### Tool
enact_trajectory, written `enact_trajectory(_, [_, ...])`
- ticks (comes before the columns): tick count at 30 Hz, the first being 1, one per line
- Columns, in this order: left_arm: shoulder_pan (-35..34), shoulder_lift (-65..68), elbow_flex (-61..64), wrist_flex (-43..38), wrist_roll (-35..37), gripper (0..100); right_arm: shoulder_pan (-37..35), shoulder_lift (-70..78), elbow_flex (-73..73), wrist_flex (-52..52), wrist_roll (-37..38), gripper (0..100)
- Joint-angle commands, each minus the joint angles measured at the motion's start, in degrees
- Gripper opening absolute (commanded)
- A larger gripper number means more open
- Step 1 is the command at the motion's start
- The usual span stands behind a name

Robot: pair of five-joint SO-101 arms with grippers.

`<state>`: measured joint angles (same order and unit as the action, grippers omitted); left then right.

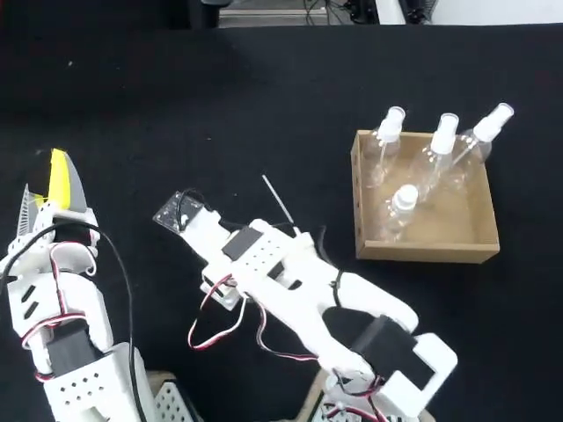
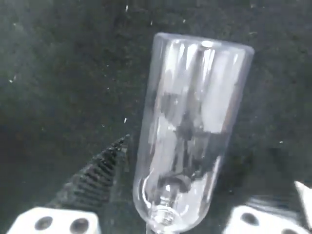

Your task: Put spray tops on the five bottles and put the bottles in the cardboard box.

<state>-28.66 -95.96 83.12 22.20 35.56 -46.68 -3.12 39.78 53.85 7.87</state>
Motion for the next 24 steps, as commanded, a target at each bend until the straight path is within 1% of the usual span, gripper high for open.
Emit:
enact_trajectory(1, [-0.2, -0.3, -3.1, 0.1, 0.7, 23, 0.4, -1.4, -4.3, -0.6, 0.1, 0.5])
enact_trajectory(2, [0.3, -0.5, -2.6, 0.1, 0.7, 23, 1.3, -2.2, -4.4, 1.1, 0.2, 4.3])
enact_trajectory(3, [1.1, -0.6, -2.3, 0.1, 0.5, 23, 2.4, -3.7, -4.7, 3.3, 0.3, 4.5])
enact_trajectory(5, [2.6, -0.6, -2.0, 0.1, 0.4, 23, 5.4, -8.4, -6.1, 8.5, 1.9, 0.6])
enact_trajectory(12, [6.6, -0.6, -0.5, 0.1, 0.4, 23, 14.5, -35.1, -14.9, 31.9, 8.7, 1.1])
enact_trajectory(14, [7.9, -0.6, -0.1, 0.1, 0.4, 23, 18.7, -41.5, -19.3, 37.1, 10.2, 1.1])
enact_trajectory(17, [9.6, -0.6, 0.5, 0.1, 0.3, 23, 28.4, -47.6, -26.6, 42.5, 11.4, 1.1])
enact_trajectory(19, [10.2, -0.6, 0.5, 0.1, 0.3, 23, 36.4, -49.1, -30.6, 44.8, 11.3, 1.1])
enact_trajectory(21, [10.2, -0.6, 0.5, 0.1, 0.3, 23, 45.3, -49.4, -33.5, 45.9, 11.3, 1.1])
enact_trajectory(24, [10.2, -0.6, 0.5, 0.1, 0.3, 23, 60.7, -49.4, -34.6, 44.7, 11.3, 1.1])
